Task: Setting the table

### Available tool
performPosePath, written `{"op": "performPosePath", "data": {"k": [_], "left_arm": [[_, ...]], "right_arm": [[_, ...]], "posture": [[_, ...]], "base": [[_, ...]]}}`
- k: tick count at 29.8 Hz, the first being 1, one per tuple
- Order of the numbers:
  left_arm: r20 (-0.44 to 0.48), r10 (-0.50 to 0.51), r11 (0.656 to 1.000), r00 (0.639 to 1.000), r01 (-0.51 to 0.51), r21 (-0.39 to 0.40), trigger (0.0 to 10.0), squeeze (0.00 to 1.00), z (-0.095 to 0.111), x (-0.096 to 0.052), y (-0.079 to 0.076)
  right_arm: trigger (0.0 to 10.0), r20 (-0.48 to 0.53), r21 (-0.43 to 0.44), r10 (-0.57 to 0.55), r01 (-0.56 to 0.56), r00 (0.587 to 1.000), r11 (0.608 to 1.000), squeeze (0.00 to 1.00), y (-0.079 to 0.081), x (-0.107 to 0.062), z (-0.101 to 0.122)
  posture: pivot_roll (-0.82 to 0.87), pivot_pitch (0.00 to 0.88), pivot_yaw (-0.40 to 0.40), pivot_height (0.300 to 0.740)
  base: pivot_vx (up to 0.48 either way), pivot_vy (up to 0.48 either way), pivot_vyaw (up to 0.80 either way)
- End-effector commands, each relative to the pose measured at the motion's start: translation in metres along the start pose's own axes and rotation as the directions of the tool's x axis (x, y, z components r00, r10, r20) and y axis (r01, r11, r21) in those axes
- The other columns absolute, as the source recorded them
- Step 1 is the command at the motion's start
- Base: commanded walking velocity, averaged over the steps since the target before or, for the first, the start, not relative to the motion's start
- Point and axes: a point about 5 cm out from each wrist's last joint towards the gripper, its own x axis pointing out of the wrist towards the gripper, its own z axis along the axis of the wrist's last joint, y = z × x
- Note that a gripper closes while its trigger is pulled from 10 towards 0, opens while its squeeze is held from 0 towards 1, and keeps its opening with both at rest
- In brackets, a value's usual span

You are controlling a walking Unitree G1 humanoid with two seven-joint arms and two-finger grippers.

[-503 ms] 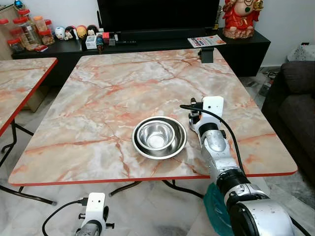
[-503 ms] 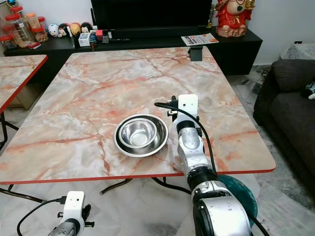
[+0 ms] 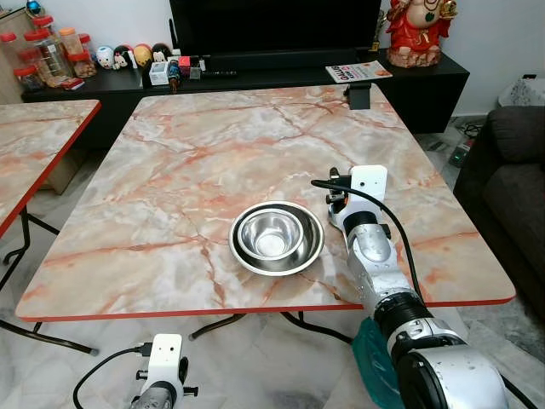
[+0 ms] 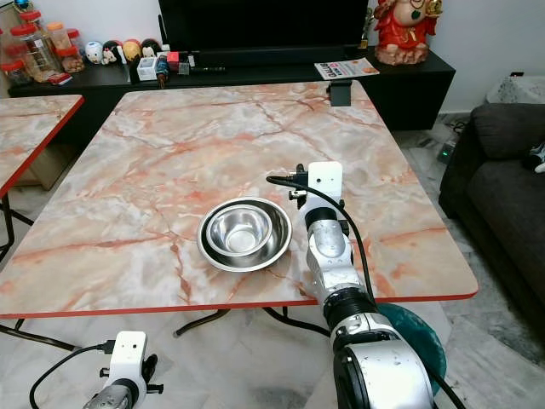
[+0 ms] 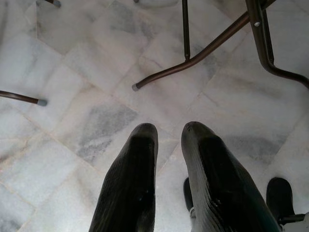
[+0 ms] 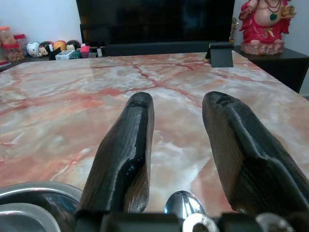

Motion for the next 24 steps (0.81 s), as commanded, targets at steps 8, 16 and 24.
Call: {"op": "performPosePath", "data": {"k": [8, 16, 24], "left_arm": [[-0.012, 0.021, 0.999, 1.000, -0.021, -0.025, 10.0, 0.00, -0.0016, -0.0002, 0.0020], [-0.012, 0.022, 0.999, 1.000, -0.022, -0.024, 10.0, 0.00, -0.0013, -0.0001, 0.0025], [-0.012, 0.025, 0.999, 1.000, -0.025, -0.024, 10.0, 0.00, -0.0014, -0.0002, 0.0034]], "right_arm": [[10.0, -0.003, 0.018, 0.000, 0.000, 1.000, 1.000, 0.00, 0.0023, -0.0002, 0.0005], [10.0, -0.004, 0.020, 0.001, -0.001, 1.000, 1.000, 0.00, 0.0030, -0.0003, 0.0004], [10.0, -0.002, 0.025, 0.005, -0.005, 1.000, 1.000, 0.00, 0.0044, 0.0000, 0.0011]], "posture": [[0.00, 0.000, 0.054, 0.740], [0.00, 0.000, 0.055, 0.740], [0.00, 0.000, 0.055, 0.740]], "base": [[0.000, 0.300, 0.00], [0.000, 0.480, 0.00], [0.000, 0.480, 0.00]]}}
